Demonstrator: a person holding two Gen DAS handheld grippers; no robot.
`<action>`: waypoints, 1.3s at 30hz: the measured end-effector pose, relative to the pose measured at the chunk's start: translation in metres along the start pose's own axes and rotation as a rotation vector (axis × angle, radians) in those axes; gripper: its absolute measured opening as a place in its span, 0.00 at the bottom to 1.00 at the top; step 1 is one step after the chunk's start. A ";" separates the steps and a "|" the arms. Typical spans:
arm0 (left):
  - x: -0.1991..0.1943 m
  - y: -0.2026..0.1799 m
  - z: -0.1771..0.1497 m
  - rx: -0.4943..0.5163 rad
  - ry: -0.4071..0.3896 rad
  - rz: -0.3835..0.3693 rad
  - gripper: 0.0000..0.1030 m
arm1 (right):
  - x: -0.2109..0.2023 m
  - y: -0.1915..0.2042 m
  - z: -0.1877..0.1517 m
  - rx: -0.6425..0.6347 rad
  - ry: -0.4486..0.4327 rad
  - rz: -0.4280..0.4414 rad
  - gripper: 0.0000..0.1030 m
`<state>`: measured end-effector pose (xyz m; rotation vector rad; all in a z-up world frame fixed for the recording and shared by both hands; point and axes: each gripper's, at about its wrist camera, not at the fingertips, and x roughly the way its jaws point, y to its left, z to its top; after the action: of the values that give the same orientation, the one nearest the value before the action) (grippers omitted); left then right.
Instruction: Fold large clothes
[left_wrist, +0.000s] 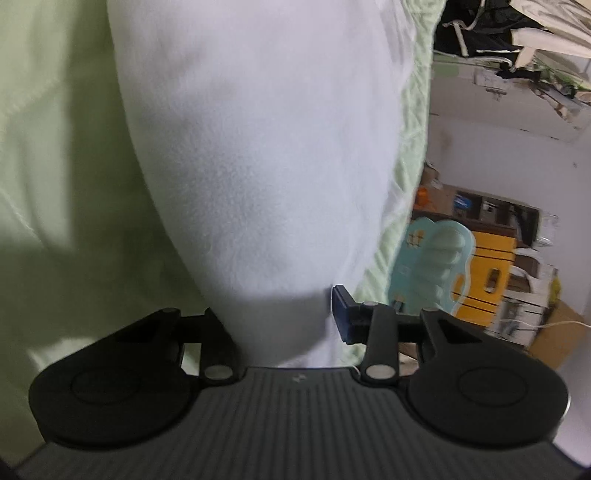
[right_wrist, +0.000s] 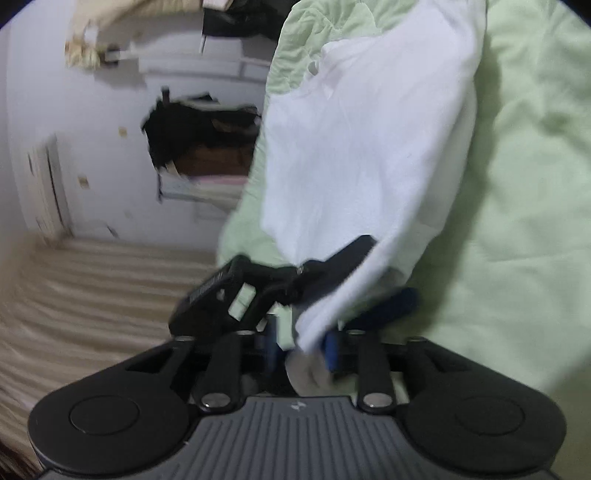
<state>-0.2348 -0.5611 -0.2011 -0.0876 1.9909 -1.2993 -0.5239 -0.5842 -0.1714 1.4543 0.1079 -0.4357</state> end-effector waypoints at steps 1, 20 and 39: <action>-0.003 0.001 0.002 0.004 -0.009 0.006 0.36 | -0.013 0.001 -0.001 -0.027 -0.021 -0.035 0.59; -0.012 -0.039 -0.010 0.251 -0.078 0.160 0.15 | 0.013 -0.012 0.084 -0.181 -0.348 -0.269 0.20; -0.225 -0.080 0.194 0.139 -0.618 0.136 0.59 | 0.200 0.181 0.227 -0.386 -0.313 -0.058 0.49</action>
<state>0.0204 -0.6506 -0.0542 -0.2497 1.3561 -1.1440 -0.3201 -0.8398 -0.0395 0.9936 -0.0167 -0.6468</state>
